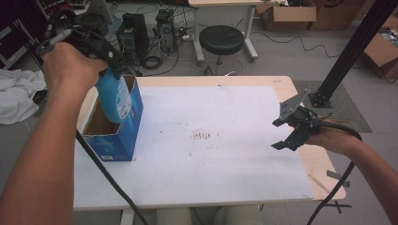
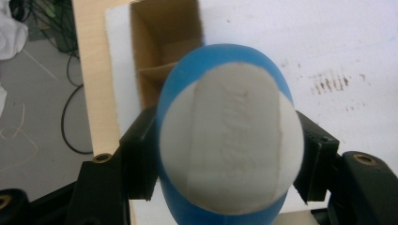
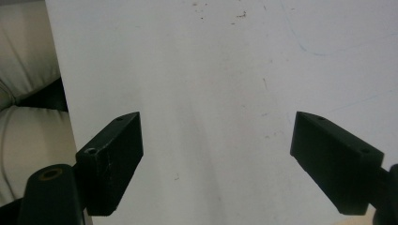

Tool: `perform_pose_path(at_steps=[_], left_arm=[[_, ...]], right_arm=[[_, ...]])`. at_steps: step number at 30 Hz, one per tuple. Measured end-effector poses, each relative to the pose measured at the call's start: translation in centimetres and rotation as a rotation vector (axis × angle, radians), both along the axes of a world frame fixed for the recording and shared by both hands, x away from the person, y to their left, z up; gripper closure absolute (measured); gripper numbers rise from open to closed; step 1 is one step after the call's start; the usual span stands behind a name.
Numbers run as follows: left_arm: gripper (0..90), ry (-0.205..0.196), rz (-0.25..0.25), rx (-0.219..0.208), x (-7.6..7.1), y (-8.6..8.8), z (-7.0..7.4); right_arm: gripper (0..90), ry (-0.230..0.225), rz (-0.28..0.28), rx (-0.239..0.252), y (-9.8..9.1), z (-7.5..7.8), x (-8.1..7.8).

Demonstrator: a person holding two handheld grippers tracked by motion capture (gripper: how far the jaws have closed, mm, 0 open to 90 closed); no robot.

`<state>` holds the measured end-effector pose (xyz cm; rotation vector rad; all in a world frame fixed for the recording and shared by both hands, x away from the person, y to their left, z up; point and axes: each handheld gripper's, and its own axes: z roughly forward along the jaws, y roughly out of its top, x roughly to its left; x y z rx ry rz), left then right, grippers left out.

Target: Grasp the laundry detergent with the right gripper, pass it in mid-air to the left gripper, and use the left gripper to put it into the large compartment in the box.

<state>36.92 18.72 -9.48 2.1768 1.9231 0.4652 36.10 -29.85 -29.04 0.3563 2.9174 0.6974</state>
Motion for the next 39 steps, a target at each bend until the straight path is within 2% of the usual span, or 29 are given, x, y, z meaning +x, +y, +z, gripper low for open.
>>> perform_pose_path(at_steps=[8, 13, 18, 34, 39], left_arm=[[38.2, -0.03, 0.069, -0.017, 0.1, 2.4, -0.5], [38.2, -0.027, 0.083, -0.003, 0.4, 3.3, -1.6], [38.3, -0.022, 0.093, -0.014, 0.7, 4.1, -3.1], [38.3, 0.001, 0.088, -0.016, 2.4, 5.1, -10.7], [38.3, 0.015, 0.072, -0.012, 2.7, 5.2, -13.2]], right_arm=[[16.5, -0.004, -0.01, 0.006, -0.3, -0.2, 0.2], [16.5, -0.006, -0.018, 0.018, -0.7, -0.3, 0.3], [16.5, -0.005, -0.033, 0.006, -1.2, -0.4, 0.2], [16.6, 0.012, -0.076, -0.007, -2.3, -1.2, 0.1], [16.6, 0.02, -0.083, -0.011, -2.3, -1.6, 0.1]])
